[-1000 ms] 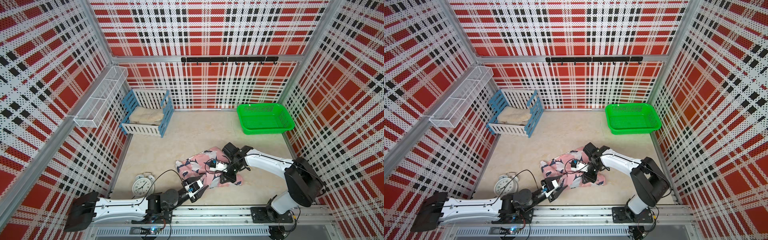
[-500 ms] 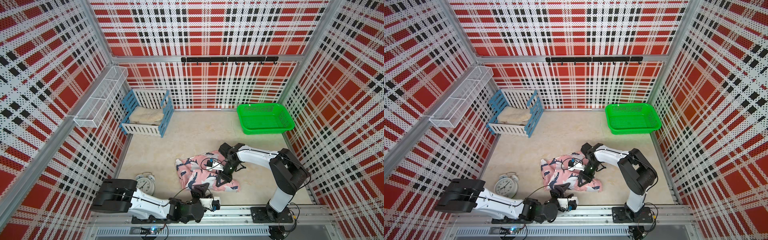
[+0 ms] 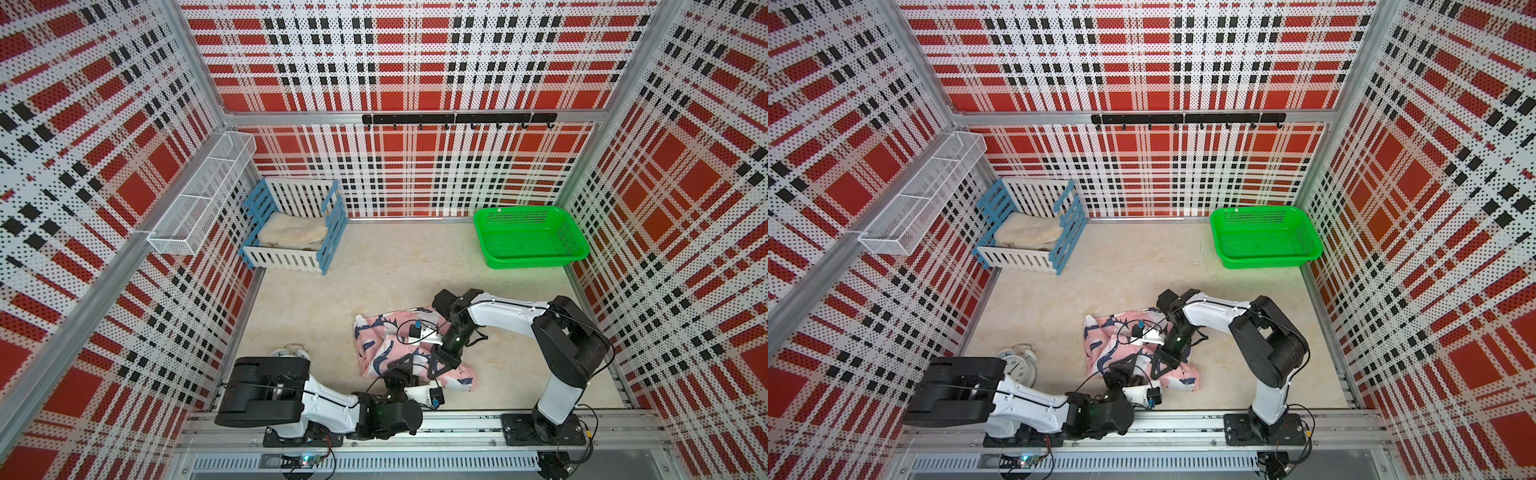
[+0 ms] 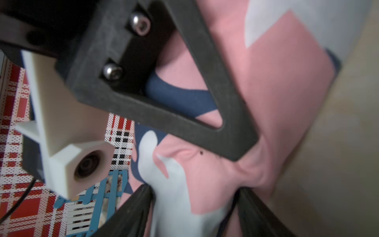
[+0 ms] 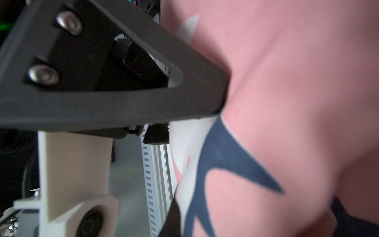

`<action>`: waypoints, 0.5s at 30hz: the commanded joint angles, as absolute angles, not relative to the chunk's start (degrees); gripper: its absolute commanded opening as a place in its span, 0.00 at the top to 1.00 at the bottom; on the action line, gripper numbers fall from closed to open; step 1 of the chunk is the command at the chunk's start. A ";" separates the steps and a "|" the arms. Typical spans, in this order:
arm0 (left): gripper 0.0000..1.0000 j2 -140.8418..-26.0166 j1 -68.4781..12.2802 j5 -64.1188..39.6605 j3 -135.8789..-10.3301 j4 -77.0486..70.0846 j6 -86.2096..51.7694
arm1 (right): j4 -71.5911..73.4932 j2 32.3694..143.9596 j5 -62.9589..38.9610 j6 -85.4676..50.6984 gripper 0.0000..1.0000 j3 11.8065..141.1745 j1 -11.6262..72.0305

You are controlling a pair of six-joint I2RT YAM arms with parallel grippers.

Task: Roll up the shorts
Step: Roll the shorts at the center of the board.

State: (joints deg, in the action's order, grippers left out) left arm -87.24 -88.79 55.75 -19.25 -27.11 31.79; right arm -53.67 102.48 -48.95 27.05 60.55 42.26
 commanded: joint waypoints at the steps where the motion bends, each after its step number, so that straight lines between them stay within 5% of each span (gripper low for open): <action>1: 0.30 -89.33 -87.63 52.51 -20.04 -32.14 37.70 | -56.25 104.32 -52.33 27.50 0.98 62.83 43.02; 3: 0.38 -89.47 -87.70 48.16 -20.29 -32.17 37.84 | -56.83 103.67 -51.11 27.62 0.96 63.81 42.98; 5: 0.65 -89.06 -87.89 46.39 -20.32 -32.08 37.62 | -55.48 101.24 -49.24 26.30 0.92 63.28 42.38; 8: 0.96 -87.68 -87.71 45.02 -19.83 -31.41 37.48 | -51.58 95.71 -44.09 23.02 0.68 62.04 40.07; 15: 1.00 -86.38 -87.95 45.02 -20.30 -28.22 32.93 | -35.82 85.98 -20.04 7.89 0.57 60.21 30.22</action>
